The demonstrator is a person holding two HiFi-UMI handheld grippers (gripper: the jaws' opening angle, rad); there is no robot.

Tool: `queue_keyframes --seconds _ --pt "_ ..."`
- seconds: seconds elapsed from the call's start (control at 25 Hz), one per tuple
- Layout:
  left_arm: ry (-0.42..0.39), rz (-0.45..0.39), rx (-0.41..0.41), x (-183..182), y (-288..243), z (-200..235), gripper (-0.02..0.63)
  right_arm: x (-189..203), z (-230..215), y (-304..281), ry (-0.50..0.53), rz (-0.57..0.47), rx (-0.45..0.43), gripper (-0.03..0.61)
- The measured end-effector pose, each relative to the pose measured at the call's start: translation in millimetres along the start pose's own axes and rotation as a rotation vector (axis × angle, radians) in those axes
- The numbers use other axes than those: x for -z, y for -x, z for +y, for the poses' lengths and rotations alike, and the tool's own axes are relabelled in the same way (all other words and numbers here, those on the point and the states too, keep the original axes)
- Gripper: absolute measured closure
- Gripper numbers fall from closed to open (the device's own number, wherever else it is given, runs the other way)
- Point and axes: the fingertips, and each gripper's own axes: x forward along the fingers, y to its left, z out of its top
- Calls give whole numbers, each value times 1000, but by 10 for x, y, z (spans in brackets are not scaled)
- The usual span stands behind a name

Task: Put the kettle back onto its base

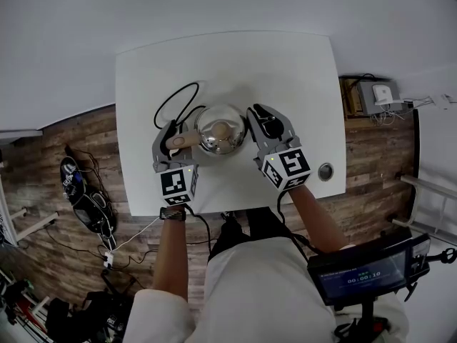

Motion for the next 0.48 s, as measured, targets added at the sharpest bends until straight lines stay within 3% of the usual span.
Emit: queue_keyframes --seconds 0.48 --pt "-89 60 -4 126 -60 107 429 95 -43 -24 64 70 0 466"
